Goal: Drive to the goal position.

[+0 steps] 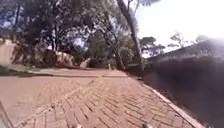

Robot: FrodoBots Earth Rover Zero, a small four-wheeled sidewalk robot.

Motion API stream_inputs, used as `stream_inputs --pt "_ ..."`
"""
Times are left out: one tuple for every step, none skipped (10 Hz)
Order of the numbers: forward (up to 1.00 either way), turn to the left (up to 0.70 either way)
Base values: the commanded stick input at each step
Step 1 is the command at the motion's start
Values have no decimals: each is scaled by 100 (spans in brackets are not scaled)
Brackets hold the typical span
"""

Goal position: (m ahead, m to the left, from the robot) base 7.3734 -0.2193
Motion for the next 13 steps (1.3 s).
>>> stream_inputs --pt "70 0" --pt "70 0" --pt "70 0" --pt "70 0" --pt "70 0" --pt "70 0" --pt "70 0" --pt "70 0" --pt "70 0" --pt "70 0" --pt "70 0" --pt "70 0" --pt "70 0"
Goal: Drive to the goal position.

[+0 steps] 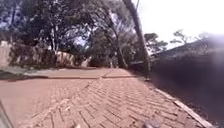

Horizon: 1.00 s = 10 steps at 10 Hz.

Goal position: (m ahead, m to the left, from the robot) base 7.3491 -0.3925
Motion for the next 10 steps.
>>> stream_inputs --pt "70 0" --pt "70 0" --pt "70 0" --pt "70 0" --pt "70 0" --pt "70 0" --pt "70 0" --pt "70 0" --pt "70 0" --pt "70 0"
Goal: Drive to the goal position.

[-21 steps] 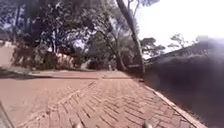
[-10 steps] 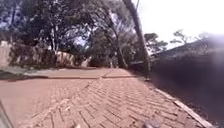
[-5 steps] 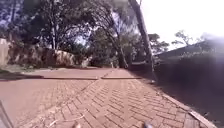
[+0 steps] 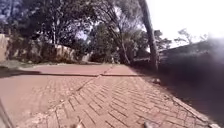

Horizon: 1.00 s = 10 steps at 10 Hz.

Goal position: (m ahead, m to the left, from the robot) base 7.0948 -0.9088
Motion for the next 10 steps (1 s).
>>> stream_inputs --pt "70 0" --pt "70 0" --pt "70 0" --pt "70 0" --pt "18 -52" --pt "55 -42" --pt "70 -35" --pt "70 -20" --pt "70 0" --pt "70 0"
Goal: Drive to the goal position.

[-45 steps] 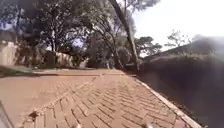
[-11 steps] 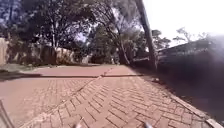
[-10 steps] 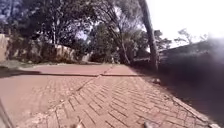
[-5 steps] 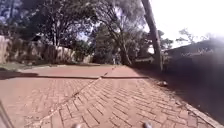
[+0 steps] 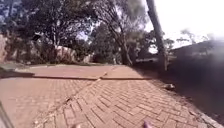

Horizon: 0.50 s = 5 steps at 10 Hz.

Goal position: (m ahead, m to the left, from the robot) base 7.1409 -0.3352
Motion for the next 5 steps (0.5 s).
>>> stream_inputs --pt "70 0" --pt "70 0" --pt "70 0" --pt "70 0" --pt "70 -1"
